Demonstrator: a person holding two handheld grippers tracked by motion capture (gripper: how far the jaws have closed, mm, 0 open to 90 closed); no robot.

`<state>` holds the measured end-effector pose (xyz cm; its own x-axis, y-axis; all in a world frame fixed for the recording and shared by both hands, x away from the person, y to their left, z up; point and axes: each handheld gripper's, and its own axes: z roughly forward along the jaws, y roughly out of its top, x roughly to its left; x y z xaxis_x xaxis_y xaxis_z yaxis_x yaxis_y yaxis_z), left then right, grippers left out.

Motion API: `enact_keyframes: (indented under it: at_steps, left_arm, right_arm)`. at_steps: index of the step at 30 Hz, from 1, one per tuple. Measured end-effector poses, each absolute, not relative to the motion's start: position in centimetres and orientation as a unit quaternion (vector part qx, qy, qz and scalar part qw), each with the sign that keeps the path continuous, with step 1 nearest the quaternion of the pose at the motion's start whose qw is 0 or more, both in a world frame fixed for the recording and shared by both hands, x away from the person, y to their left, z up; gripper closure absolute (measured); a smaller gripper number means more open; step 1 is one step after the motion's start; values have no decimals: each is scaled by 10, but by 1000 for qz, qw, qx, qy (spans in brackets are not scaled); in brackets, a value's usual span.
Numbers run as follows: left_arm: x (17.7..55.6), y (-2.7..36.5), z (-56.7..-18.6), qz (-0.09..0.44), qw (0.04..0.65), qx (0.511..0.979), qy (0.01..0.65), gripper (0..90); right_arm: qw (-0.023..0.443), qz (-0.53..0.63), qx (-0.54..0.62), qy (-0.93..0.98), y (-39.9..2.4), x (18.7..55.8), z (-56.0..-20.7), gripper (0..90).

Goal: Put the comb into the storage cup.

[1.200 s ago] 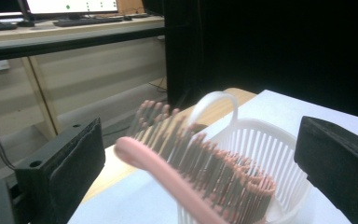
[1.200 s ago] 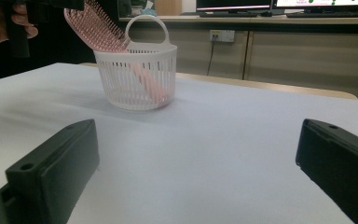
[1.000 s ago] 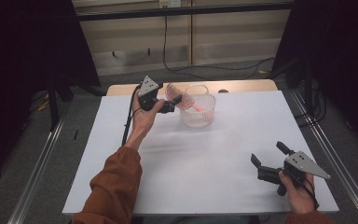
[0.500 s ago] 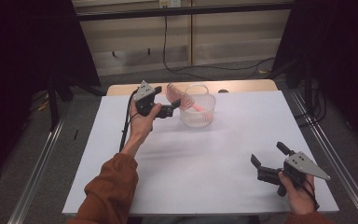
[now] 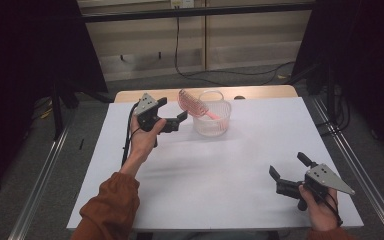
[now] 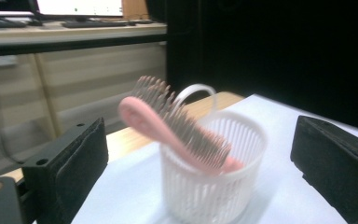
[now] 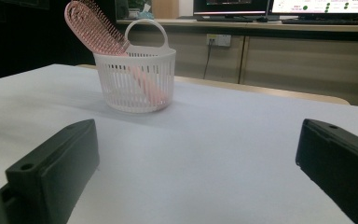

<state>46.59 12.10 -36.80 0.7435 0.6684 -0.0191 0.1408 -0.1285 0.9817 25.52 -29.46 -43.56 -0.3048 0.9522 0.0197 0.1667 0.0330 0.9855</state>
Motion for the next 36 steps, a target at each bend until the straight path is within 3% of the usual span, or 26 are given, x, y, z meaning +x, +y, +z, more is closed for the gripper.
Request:
enact_keyframes:
  at_steps: [23, 36]
  left_arm:
    - [421, 163, -370, 230, 631, 684, 283, 36]
    - [400, 182, -378, 240, 616, 690, 294, 36]
  right_arm:
    - [379, 522, 457, 612, -294, 255, -436, 0]
    - [383, 523, 448, 616, -294, 255, -435, 0]
